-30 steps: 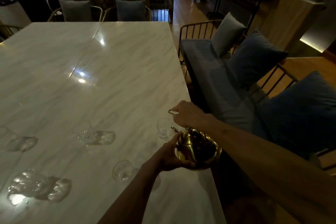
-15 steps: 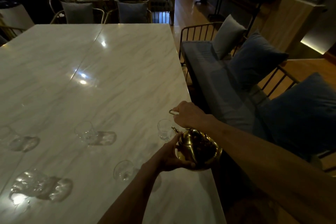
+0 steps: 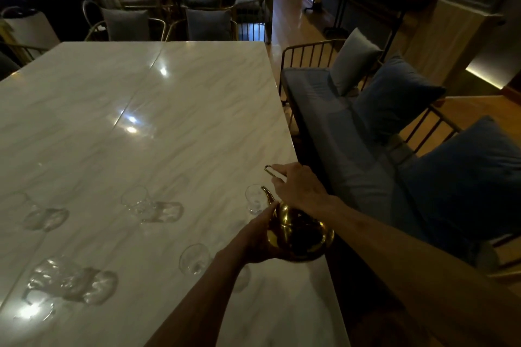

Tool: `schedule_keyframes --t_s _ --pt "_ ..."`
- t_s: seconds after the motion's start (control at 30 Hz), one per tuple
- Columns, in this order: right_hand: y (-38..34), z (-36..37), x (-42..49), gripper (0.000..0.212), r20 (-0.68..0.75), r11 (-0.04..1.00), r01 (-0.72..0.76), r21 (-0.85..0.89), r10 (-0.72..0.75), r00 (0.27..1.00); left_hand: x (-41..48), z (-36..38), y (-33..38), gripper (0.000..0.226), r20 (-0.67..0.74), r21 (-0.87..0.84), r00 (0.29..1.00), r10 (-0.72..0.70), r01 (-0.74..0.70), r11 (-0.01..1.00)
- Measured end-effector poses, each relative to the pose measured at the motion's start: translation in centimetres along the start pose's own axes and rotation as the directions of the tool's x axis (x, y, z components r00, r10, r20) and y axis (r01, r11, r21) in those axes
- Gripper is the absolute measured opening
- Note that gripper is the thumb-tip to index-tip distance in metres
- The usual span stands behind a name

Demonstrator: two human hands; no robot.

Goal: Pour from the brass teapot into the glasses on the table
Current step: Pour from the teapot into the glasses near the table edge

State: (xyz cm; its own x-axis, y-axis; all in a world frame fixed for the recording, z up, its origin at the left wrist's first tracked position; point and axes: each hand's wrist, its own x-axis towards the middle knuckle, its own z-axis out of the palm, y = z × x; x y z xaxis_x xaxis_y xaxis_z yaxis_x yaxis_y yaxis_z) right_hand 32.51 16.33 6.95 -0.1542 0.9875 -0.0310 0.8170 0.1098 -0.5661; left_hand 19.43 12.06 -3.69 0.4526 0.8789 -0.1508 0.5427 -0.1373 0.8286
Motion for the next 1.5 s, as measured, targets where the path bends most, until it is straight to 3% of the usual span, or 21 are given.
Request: schedule_keyframes --t_s 0.27,0.53,0.67,0.83,1.03,1.3,1.5 --pt "-2.1 1.6 -3.7 0.047 -0.079 0.995 0.047 0.084 -0.041 0.996 -3.7 0.1 -1.7 0.112 -0.091 0.06 0.996 0.017 -0.011 0.998" --pt "-6.0 3.2 -8.3 0.045 0.058 0.996 0.082 0.04 -0.084 0.995 -11.5 0.4 -2.5 0.119 -0.119 -0.014 0.993 -0.02 0.018 1.0" --pt "-8.0 4.2 -10.5 0.042 0.122 0.992 0.124 -0.001 -0.123 0.985 -15.3 1.0 -2.7 0.098 -0.141 -0.036 0.989 -0.032 0.027 0.999" --pt "-10.1 5.6 -12.6 0.041 0.193 0.99 0.142 -0.001 -0.139 0.971 -18.6 1.9 -4.3 0.113 -0.153 -0.119 0.985 -0.084 0.066 0.991" --pt "-11.4 7.2 -12.4 0.044 0.243 0.989 0.132 -0.064 -0.113 0.963 -20.7 2.0 -4.6 0.09 -0.154 -0.182 0.984 -0.088 0.059 0.982" --pt "-12.0 8.6 -11.3 0.047 0.243 0.981 0.106 -0.163 -0.065 0.968 -21.1 1.3 -4.3 0.115 -0.139 -0.158 0.973 -0.184 0.161 0.974" --pt "-12.3 8.7 -10.8 0.047 0.272 0.977 0.106 -0.188 -0.052 0.961 -21.1 0.4 -4.6 0.108 -0.143 -0.139 0.973 -0.184 0.164 0.977"
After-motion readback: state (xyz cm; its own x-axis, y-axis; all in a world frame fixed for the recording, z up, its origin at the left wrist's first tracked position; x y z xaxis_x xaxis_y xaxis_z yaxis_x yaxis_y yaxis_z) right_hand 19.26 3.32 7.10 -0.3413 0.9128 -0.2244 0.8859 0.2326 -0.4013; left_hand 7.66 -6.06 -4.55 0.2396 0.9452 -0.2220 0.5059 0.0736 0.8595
